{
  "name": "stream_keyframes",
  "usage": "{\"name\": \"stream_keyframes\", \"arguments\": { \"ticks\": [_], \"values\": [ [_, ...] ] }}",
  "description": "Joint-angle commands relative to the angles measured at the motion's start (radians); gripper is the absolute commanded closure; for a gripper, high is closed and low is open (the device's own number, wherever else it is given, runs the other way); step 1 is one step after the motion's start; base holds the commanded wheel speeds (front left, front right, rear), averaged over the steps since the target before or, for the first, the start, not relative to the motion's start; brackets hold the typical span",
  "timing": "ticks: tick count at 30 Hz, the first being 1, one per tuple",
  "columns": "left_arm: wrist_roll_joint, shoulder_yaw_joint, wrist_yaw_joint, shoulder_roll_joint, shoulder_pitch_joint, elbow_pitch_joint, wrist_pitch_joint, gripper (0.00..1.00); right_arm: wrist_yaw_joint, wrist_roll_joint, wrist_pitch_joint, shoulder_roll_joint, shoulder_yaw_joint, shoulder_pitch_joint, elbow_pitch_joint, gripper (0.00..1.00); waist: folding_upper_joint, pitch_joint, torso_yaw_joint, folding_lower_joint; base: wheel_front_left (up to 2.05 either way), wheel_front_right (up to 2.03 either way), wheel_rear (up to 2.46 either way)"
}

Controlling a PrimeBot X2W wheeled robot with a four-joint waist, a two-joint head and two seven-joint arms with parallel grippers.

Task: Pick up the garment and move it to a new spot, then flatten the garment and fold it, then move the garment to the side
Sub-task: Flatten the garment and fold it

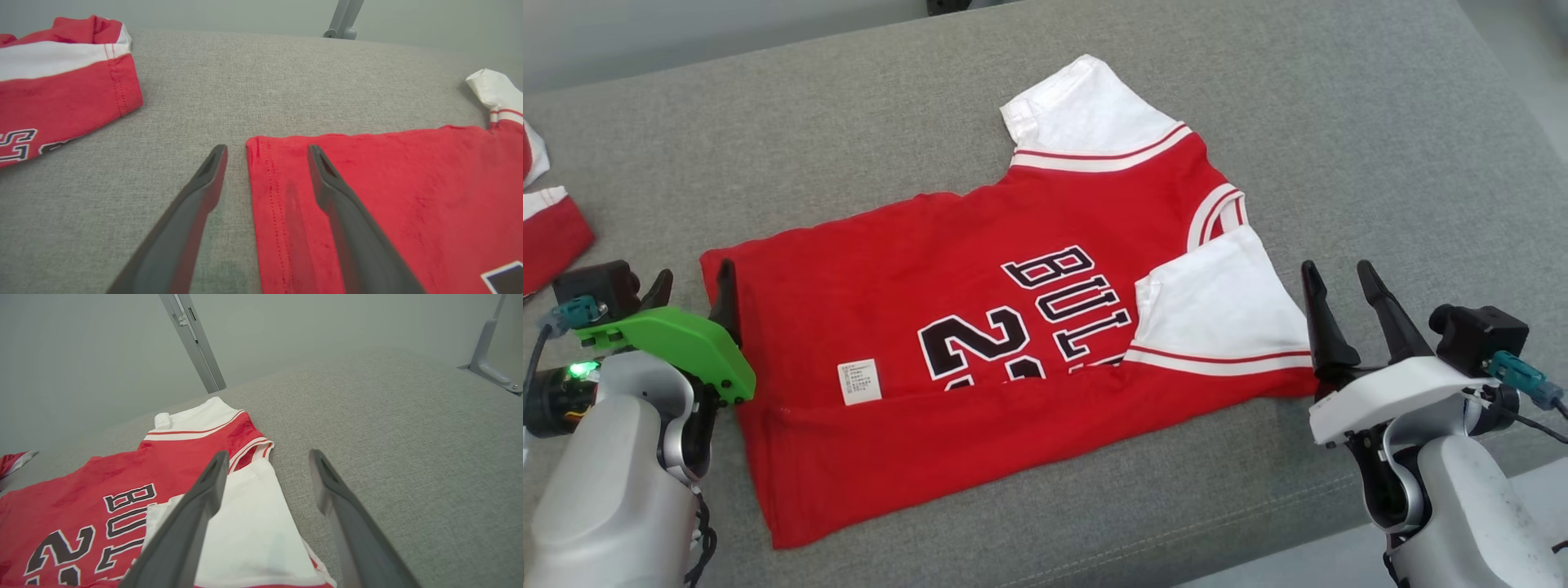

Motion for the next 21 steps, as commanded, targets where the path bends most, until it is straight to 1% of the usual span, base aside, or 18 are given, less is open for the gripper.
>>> {"name": "stream_keyframes", "arguments": {
  "ticks": [1,8,13,16,17,18,19,21],
  "values": [
    [0.012,-0.003,-0.003,0.013,-0.030,0.023,0.001,0.00,-0.001,0.007,-0.008,-0.006,0.013,-0.017,0.007,0.00,0.0093,0.028,-0.028,0.0000,0.00,0.00,0.00],
    [0.019,-0.003,-0.009,0.042,-0.112,0.126,-0.001,0.00,-0.001,0.030,-0.026,-0.017,0.077,-0.065,0.028,0.00,0.0093,0.074,-0.050,0.0000,0.00,0.00,0.00],
    [0.020,-0.005,-0.009,0.047,-0.155,0.184,-0.008,0.00,-0.001,0.050,-0.040,-0.024,0.110,-0.097,0.043,0.00,0.0093,0.095,-0.059,0.0000,0.00,0.00,0.00],
    [0.017,-0.014,-0.018,0.044,-0.178,0.227,0.004,0.00,-0.001,0.060,-0.052,-0.037,0.120,-0.109,0.053,0.00,0.0093,0.099,-0.059,0.0000,0.00,0.00,0.00],
    [0.017,-0.018,-0.019,0.044,-0.181,0.236,0.007,0.18,-0.001,0.063,-0.054,-0.040,0.120,-0.110,0.055,0.00,0.0093,0.099,-0.059,0.0000,0.00,0.00,0.00],
    [0.020,-0.022,-0.023,0.045,-0.184,0.244,0.010,0.44,-0.001,0.064,-0.056,-0.043,0.121,-0.110,0.056,0.00,0.0093,0.098,-0.059,0.0000,0.00,0.00,0.00],
    [0.021,-0.025,-0.026,0.045,-0.188,0.251,0.010,0.55,-0.001,0.066,-0.057,-0.046,0.120,-0.111,0.058,0.00,0.0093,0.098,-0.058,0.0000,0.00,0.00,0.00],
    [0.019,-0.028,-0.029,0.043,-0.197,0.260,0.005,0.64,-0.001,0.069,-0.060,-0.051,0.119,-0.114,0.060,0.00,0.0093,0.097,-0.057,0.0000,0.00,0.00,0.00]
  ]
}}
